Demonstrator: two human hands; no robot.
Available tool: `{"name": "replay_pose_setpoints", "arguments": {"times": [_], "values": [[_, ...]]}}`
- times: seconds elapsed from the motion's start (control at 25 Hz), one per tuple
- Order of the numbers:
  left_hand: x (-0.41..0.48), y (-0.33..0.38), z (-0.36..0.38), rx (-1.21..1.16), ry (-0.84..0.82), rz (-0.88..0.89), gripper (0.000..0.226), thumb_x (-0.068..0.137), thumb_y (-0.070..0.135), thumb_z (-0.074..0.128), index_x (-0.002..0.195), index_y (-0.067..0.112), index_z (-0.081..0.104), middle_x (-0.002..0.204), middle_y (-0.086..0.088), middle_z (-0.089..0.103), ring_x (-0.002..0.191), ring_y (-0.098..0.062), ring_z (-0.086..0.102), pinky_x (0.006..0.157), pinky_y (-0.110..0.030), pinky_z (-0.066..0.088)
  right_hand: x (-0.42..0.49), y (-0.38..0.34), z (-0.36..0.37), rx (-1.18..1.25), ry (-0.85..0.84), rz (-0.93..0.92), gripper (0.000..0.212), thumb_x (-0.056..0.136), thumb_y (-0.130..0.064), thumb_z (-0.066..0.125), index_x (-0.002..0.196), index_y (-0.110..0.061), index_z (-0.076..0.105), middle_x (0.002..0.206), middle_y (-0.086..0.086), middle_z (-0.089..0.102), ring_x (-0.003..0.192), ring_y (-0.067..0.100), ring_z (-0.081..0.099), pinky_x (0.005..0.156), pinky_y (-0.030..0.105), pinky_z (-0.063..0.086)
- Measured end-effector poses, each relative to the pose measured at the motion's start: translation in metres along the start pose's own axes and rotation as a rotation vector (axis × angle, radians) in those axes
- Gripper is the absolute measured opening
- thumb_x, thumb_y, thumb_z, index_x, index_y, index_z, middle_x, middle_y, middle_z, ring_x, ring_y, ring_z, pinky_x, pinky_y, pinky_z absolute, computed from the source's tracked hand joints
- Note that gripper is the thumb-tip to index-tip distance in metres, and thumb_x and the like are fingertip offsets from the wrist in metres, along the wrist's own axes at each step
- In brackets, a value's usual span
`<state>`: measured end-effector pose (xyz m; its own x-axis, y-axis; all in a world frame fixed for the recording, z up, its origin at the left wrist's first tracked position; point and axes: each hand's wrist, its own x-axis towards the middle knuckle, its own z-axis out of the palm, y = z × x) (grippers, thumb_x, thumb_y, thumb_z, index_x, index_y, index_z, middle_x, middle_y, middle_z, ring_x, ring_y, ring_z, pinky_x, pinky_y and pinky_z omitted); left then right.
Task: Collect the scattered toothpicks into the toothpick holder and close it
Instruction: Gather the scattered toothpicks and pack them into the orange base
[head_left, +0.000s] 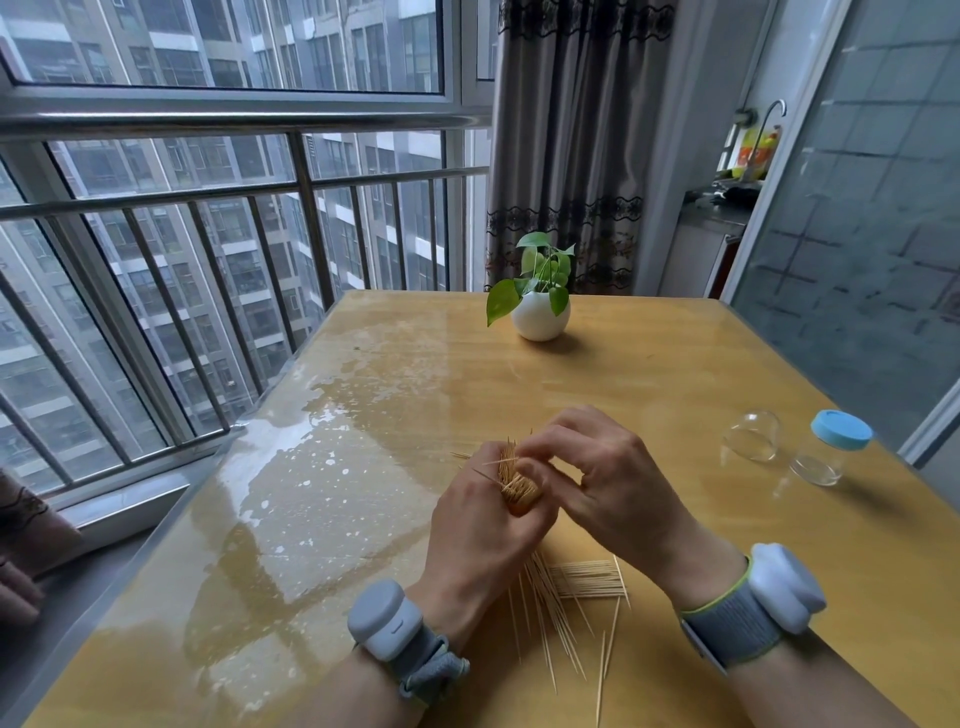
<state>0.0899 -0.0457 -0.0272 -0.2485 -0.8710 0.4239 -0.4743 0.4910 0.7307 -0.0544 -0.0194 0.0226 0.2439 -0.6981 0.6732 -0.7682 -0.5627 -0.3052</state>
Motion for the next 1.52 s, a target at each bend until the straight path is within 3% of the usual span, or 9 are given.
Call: {"name": "replay_pose_setpoints", "arguments": {"times": [0.16,0.28,0.52,0.8,1.08,1.16,1.28,1.4,1.52], "values": [[0.001,0.0,0.001,-0.008,0.015,-0.031,0.032,0.075,0.05,0.071,0.097,0.036,0.052,0.079,0.014,0.063,0.071,-0.002,0.059,0.059,-0.01,0.039,0.002,-0.004,-0.009,0.286,0.221,0.247,0.015,0.092,-0.026,0.065,0.093,-0.014,0.074,0.082,-0.005,0.069,0.076,0.014,0.063,0.066,0.033,0.053],[0.001,0.0,0.001,-0.026,0.024,-0.029,0.032,0.075,0.049,0.072,0.098,0.035,0.054,0.08,0.014,0.064,0.072,-0.002,0.059,0.06,-0.01,0.04,0.001,-0.001,-0.008,0.448,0.185,0.408,0.006,0.091,-0.021,0.067,0.092,-0.019,0.073,0.079,-0.001,0.071,0.075,0.017,0.066,0.068,0.037,0.056],[0.001,-0.001,0.002,-0.027,0.032,-0.056,0.036,0.073,0.054,0.067,0.099,0.034,0.054,0.077,0.011,0.065,0.069,-0.004,0.061,0.062,-0.025,0.05,-0.001,0.001,-0.001,0.286,-0.008,0.407,0.007,0.086,-0.015,0.073,0.082,-0.02,0.073,0.07,-0.01,0.069,0.064,0.005,0.063,0.059,0.019,0.048],[0.001,-0.002,0.002,-0.042,0.037,-0.074,0.037,0.072,0.055,0.068,0.101,0.035,0.054,0.08,0.012,0.066,0.074,-0.003,0.062,0.067,-0.023,0.05,0.004,-0.001,-0.018,0.379,-0.037,0.471,0.012,0.091,-0.011,0.067,0.092,-0.018,0.077,0.076,-0.01,0.072,0.064,-0.001,0.059,0.062,0.017,0.048],[0.0,-0.002,0.005,0.006,0.001,-0.025,0.037,0.074,0.057,0.067,0.102,0.037,0.054,0.083,0.014,0.064,0.076,-0.004,0.061,0.064,-0.02,0.046,0.011,-0.001,-0.026,0.12,-0.267,0.242,0.015,0.085,-0.006,0.067,0.088,-0.017,0.077,0.076,-0.008,0.069,0.07,0.004,0.061,0.062,0.014,0.045],[-0.001,-0.002,0.005,0.008,-0.008,-0.006,0.034,0.076,0.056,0.067,0.101,0.037,0.054,0.083,0.014,0.063,0.075,-0.004,0.06,0.062,-0.019,0.044,0.011,-0.004,-0.019,0.133,-0.258,0.229,0.012,0.087,-0.011,0.068,0.095,-0.017,0.076,0.08,-0.007,0.07,0.075,0.007,0.064,0.066,0.019,0.049],[0.001,-0.002,0.003,-0.029,0.031,-0.024,0.035,0.074,0.053,0.069,0.1,0.035,0.055,0.082,0.014,0.065,0.075,-0.002,0.061,0.065,-0.017,0.046,0.009,-0.002,-0.027,0.153,-0.094,0.411,0.013,0.091,-0.032,0.065,0.09,-0.02,0.069,0.072,-0.007,0.067,0.065,0.006,0.06,0.063,0.028,0.05],[0.002,-0.004,0.002,-0.048,0.082,-0.034,0.035,0.074,0.054,0.068,0.1,0.034,0.056,0.081,0.014,0.066,0.074,-0.001,0.062,0.064,-0.014,0.046,0.005,0.001,-0.037,0.102,-0.431,0.645,0.039,0.087,-0.053,0.061,0.077,-0.017,0.067,0.068,0.0,0.068,0.06,0.007,0.058,0.058,0.033,0.049],[0.002,-0.005,0.003,-0.026,0.081,-0.017,0.038,0.073,0.057,0.066,0.102,0.034,0.055,0.083,0.014,0.066,0.075,-0.002,0.061,0.064,-0.015,0.046,0.003,-0.006,-0.032,0.21,-0.589,0.72,0.029,0.089,-0.038,0.061,0.075,-0.014,0.069,0.073,0.009,0.072,0.057,0.009,0.059,0.053,0.027,0.045]]}}
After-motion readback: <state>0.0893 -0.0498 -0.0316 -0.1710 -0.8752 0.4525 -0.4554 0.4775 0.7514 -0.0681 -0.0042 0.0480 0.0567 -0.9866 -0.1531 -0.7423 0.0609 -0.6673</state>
